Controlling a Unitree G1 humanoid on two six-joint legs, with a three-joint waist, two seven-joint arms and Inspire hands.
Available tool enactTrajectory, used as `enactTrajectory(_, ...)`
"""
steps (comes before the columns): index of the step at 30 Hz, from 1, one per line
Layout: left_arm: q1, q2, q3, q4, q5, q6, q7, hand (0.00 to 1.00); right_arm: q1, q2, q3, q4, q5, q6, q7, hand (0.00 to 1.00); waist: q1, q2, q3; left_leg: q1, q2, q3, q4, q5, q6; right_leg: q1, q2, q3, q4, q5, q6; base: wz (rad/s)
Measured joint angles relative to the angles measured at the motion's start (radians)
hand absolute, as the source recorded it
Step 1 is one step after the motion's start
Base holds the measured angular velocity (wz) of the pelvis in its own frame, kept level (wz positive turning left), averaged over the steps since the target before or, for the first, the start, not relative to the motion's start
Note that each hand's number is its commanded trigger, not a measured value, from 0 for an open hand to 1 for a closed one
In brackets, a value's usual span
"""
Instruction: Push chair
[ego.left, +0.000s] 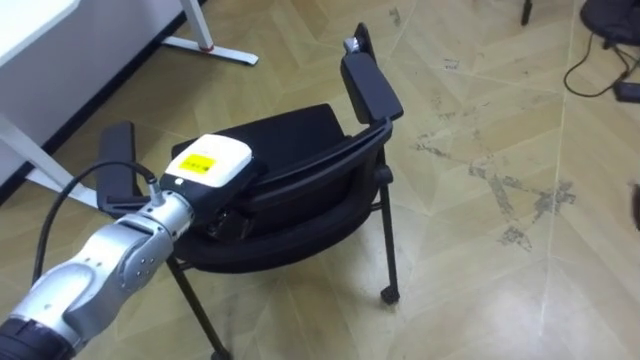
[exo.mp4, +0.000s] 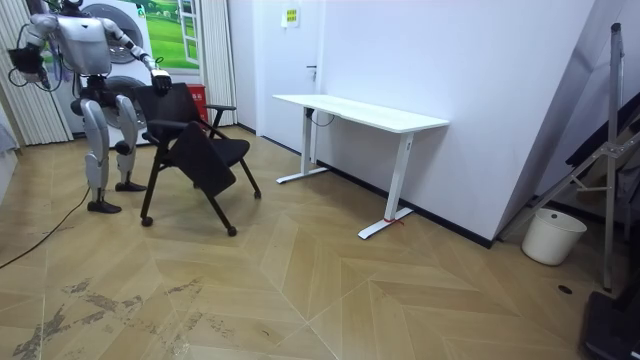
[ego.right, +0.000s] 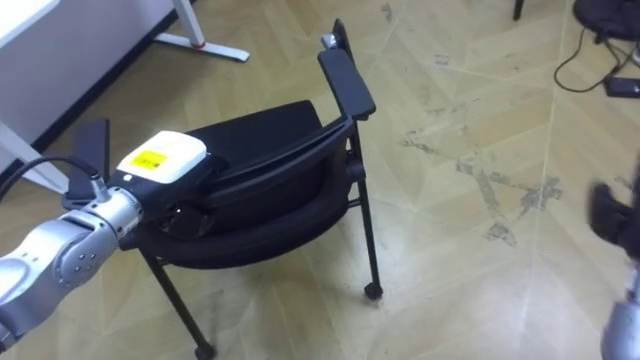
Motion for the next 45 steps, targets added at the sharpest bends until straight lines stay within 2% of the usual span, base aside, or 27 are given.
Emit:
enactTrajectory(3,-0.001,0.003,0.000,0.000,0.001,-0.011,-0.003,1.00,-0.037,-0.025,0.048,-0.073,0.007,0.005,0.044,0.00,0.011,-0.005,0.0034,0.009,0.000,0.007,-0.005,0.000,0.000,0.001,0.000,0.001,0.003,0.000,0.000,-0.08)
enactTrajectory(6,-0.005,0.006,0.000,-0.001,0.001,-0.026,-0.003,1.00,-0.047,-0.056,0.097,-0.128,0.023,0.003,0.082,0.00,0.025,-0.012,0.0082,0.011,0.000,0.008,-0.007,0.000,0.000,0.003,0.000,0.000,0.003,0.000,0.000,0.00)
enactTrajectory(9,-0.009,0.006,0.000,-0.002,0.001,-0.036,-0.003,1.00,-0.052,-0.069,0.121,-0.154,0.045,-0.003,0.113,0.00,0.037,-0.015,0.0108,0.015,0.001,0.009,-0.013,0.000,0.000,0.004,0.001,0.000,0.003,0.000,0.000,0.00)
enactTrajectory(11,-0.018,0.010,0.000,-0.002,0.001,-0.050,-0.004,1.00,-0.059,-0.087,0.146,-0.176,0.047,-0.001,0.154,0.00,0.045,-0.023,0.0156,0.016,0.001,0.010,-0.014,0.000,0.000,0.003,0.003,0.004,0.003,0.000,0.000,0.00)
enactTrajectory(12,-0.020,0.011,0.000,-0.002,0.000,-0.053,-0.004,1.00,-0.059,-0.099,0.160,-0.198,0.049,-0.003,0.175,0.00,0.058,-0.023,0.0162,0.016,0.001,0.010,-0.015,0.000,0.000,0.003,0.003,0.004,0.003,0.000,0.000,-0.05)
enactTrajectory(17,-0.022,0.010,-0.003,-0.007,0.000,-0.062,-0.004,1.00,-0.074,-0.145,0.256,-0.265,0.051,-0.011,0.236,0.00,0.080,-0.027,0.0185,0.020,0.005,0.008,-0.019,0.000,0.000,0.003,0.008,0.005,0.001,0.000,-0.001,-0.01)
enactTrajectory(22,-0.027,0.012,-0.025,-0.015,0.003,-0.069,-0.001,1.00,-0.096,-0.150,0.351,-0.254,0.067,0.000,0.349,0.00,0.108,-0.028,0.0194,0.038,0.005,0.006,-0.033,0.000,0.000,0.014,0.009,0.001,0.001,0.000,-0.001,0.00)
enactTrajectory(26,-0.028,0.012,-0.030,-0.032,0.005,-0.076,-0.002,1.00,-0.139,-0.149,0.436,-0.254,0.118,0.009,0.493,0.00,0.126,-0.040,0.0272,0.043,0.005,0.003,-0.036,0.000,0.000,0.021,0.009,-0.006,0.001,0.000,-0.001,0.01)
enactTrajectory(28,-0.029,0.012,-0.030,-0.042,0.017,-0.079,-0.005,1.00,-0.158,-0.148,0.466,-0.255,0.127,0.018,0.545,0.00,0.143,-0.044,0.0285,0.043,0.005,0.004,-0.036,0.000,0.000,0.019,0.009,-0.009,0.001,0.000,-0.001,0.00)
enactTrajectory(34,-0.030,0.009,-0.031,-0.080,0.054,-0.095,-0.033,1.00,-0.165,-0.151,0.502,-0.261,0.123,0.028,0.697,0.00,0.174,-0.053,0.0256,0.043,0.007,-0.008,-0.037,0.000,0.000,0.023,0.009,-0.026,0.001,0.000,-0.001,0.03)
enactTrajectory(39,-0.030,0.008,-0.047,-0.080,0.060,-0.119,-0.039,1.00,-0.165,-0.157,0.597,-0.256,0.129,0.027,0.817,0.00,0.190,-0.055,0.0254,0.066,0.008,-0.031,-0.039,0.000,0.000,0.051,0.009,-0.047,0.002,0.000,-0.001,0.07)
enactTrajectory(45,-0.030,0.005,-0.059,-0.081,0.063,-0.145,-0.044,1.00,-0.166,-0.164,0.626,-0.243,0.172,0.027,0.899,0.00,0.203,-0.055,0.0254,0.080,0.008,-0.063,-0.040,0.000,0.000,0.069,0.006,-0.072,0.011,0.000,-0.001,0.13)
